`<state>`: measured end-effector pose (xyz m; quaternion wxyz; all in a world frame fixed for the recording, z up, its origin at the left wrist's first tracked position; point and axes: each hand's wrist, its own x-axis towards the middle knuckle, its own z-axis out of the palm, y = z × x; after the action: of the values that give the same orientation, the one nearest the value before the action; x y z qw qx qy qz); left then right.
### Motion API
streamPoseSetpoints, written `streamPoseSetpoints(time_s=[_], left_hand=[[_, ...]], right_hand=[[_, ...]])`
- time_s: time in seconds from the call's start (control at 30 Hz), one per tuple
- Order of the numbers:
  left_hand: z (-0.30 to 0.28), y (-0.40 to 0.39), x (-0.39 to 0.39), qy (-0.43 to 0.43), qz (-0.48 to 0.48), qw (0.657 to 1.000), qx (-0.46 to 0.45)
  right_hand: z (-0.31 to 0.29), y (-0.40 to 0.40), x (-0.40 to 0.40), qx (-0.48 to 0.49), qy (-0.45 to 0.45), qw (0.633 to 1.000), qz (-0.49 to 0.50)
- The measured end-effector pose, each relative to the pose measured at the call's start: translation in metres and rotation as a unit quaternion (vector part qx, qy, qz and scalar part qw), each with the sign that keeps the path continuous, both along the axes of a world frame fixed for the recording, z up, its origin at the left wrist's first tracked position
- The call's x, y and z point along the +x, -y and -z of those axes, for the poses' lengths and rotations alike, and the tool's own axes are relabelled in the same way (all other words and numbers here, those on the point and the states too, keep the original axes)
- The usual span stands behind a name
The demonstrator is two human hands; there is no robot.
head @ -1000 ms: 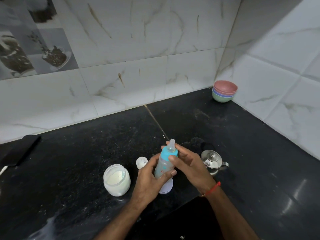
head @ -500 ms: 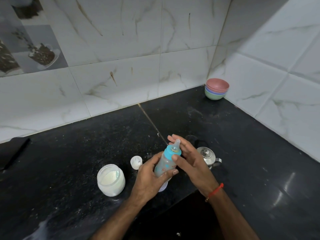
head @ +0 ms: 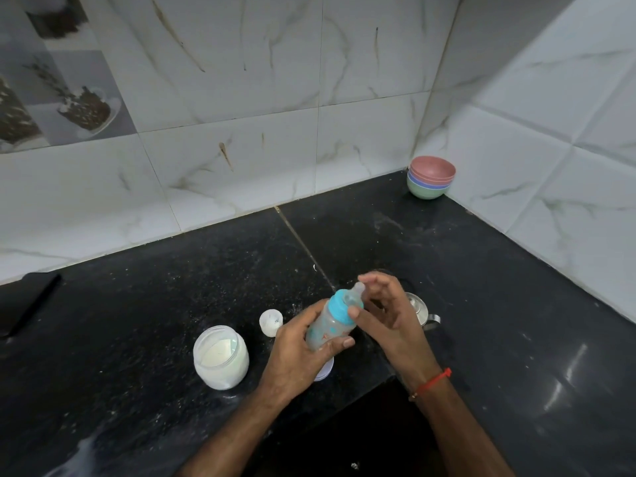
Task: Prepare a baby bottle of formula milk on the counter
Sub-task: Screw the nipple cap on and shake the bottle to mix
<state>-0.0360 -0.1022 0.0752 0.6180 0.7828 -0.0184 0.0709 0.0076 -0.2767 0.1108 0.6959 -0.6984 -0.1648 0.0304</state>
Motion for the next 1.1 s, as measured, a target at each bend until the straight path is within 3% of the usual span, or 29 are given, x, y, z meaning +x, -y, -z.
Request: streamPoseSetpoints(time_s=[0.07,0.23,0.4,0.5,0.67,0.77,0.83,0.9,0.97,1.03,1.1], left_hand=[[0.0,0.001,-0.002,-0.007,0.012,1.0,-0.004],[-0.001,0.001,-0.003,-0.007,0.016,1.0,-0.014],[-0.004,0.003,-0.005,-0.01,0.051,0.998,-0.022],[-0.006,0.003,-0.005,-0.019,0.095,0.994,-0.047],[-0.01,0.005,-0.005,-0.024,0.188,0.981,-0.04],[-0.014,0.005,0.0,0.01,0.139,0.99,-0.018],[-0.013,0.009,0.002,0.046,0.085,0.995,0.036],[-0.014,0.01,0.002,0.052,0.071,0.995,0.05],[-0.018,0.004,0.004,0.026,0.103,0.994,0.014],[-0.026,-0.006,0.003,-0.027,0.185,0.98,-0.063],[-0.035,-0.011,0.002,-0.062,0.245,0.963,-0.096]], right_hand=[[0.0,0.003,0.001,0.004,0.008,1.0,0.016],[-0.003,0.008,-0.004,0.009,0.002,0.997,-0.082],[0.0,0.007,-0.003,0.009,0.026,0.999,-0.039],[-0.008,0.01,-0.002,-0.012,-0.004,0.992,-0.122],[-0.019,0.004,0.004,-0.046,0.033,0.975,-0.213],[-0.022,-0.021,-0.002,0.023,0.03,0.998,-0.05],[-0.016,-0.042,-0.009,0.058,-0.012,0.99,0.127],[-0.014,-0.05,-0.01,0.056,-0.02,0.979,0.196],[-0.022,-0.041,-0.005,0.016,-0.004,0.993,0.119],[-0.032,-0.02,0.001,-0.008,0.026,0.998,-0.065],[-0.041,-0.005,0.006,0.006,0.03,0.972,-0.232]])
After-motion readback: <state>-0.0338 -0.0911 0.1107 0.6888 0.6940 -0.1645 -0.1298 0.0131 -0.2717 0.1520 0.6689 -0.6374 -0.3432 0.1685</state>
